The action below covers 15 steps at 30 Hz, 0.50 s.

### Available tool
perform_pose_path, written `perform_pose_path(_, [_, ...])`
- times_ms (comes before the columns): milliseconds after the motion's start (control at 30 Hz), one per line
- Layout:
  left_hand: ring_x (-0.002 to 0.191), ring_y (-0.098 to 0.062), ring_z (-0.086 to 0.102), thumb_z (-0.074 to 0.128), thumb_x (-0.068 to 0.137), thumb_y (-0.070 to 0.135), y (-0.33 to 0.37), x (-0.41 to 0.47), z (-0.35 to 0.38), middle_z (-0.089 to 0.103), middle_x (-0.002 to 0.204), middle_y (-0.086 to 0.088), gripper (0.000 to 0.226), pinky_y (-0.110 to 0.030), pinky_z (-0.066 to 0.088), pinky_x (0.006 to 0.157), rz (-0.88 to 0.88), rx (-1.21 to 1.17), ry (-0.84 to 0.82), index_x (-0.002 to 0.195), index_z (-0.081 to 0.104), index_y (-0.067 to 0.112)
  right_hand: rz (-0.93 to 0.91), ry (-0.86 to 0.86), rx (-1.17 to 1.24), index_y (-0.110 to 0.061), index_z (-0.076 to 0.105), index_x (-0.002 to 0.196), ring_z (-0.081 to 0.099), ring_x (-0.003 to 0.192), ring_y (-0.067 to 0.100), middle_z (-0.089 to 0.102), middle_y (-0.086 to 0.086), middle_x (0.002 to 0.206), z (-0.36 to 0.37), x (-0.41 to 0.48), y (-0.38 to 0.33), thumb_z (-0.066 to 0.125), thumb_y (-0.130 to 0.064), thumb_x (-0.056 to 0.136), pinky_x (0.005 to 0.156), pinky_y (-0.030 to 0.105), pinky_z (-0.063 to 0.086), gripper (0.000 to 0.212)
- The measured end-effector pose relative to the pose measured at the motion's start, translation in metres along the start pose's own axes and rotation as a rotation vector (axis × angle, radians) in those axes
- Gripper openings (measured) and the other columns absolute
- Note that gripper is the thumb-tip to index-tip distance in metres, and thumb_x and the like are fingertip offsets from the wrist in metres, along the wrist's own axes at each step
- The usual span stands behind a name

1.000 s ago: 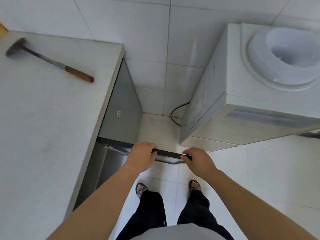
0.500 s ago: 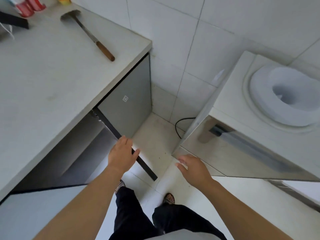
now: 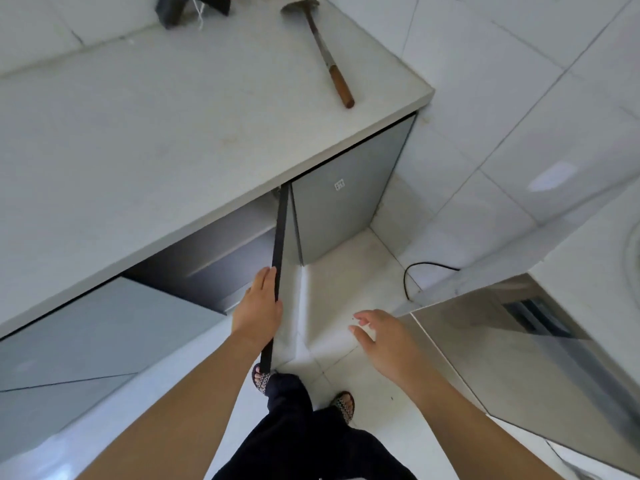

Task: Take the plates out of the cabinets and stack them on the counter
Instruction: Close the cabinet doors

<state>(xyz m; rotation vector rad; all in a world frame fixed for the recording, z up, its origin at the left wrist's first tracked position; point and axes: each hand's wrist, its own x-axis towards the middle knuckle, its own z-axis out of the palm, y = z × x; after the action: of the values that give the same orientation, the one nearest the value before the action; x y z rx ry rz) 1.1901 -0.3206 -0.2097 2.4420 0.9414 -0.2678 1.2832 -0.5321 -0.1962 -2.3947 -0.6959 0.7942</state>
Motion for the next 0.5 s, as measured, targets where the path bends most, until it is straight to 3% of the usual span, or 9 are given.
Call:
perform_pose_path(100, [0.106, -0.029, 0.057, 0.042, 0.091, 0.004, -0.022, -0.002, -0.004, 0.027, 0.150, -0.001, 0.060, -0.038, 0.047, 0.080, -0.064, -0.017, -0.004, 0.145, 0.020, 0.016, -0.065, -0.030, -0.031, -0.019, 0.058, 0.120, 0.054, 0.100, 0.009, 0.060, -0.005, 0.109, 0.010, 0.015, -0.025, 0.053, -0.030, 0.093, 0.076, 0.013, 0.032, 0.029])
perform_pose_path(267, [0.101, -0.027, 0.060, 0.042, 0.091, 0.006, -0.066, -0.001, -0.019, 0.037, 0.146, -0.001, 0.063, -0.038, 0.052, 0.078, -0.159, -0.007, -0.008, 0.146, 0.018, 0.024, -0.196, -0.107, -0.129, -0.020, 0.055, 0.123, 0.052, 0.101, 0.007, 0.060, -0.005, 0.113, 0.025, 0.045, -0.075, 0.050, -0.032, 0.094, 0.080, 0.012, 0.032, 0.032])
perform_pose_path(500, [0.114, -0.020, 0.053, 0.042, 0.092, 0.010, -0.120, 0.002, -0.048, 0.042, 0.141, 0.007, 0.054, -0.031, 0.049, 0.085, -0.171, -0.057, 0.016, 0.140, 0.033, 0.031, -0.364, -0.215, -0.245, -0.014, 0.053, 0.126, 0.051, 0.112, 0.015, 0.057, 0.000, 0.123, 0.051, 0.092, -0.147, 0.046, -0.033, 0.096, 0.091, 0.022, 0.039, 0.036])
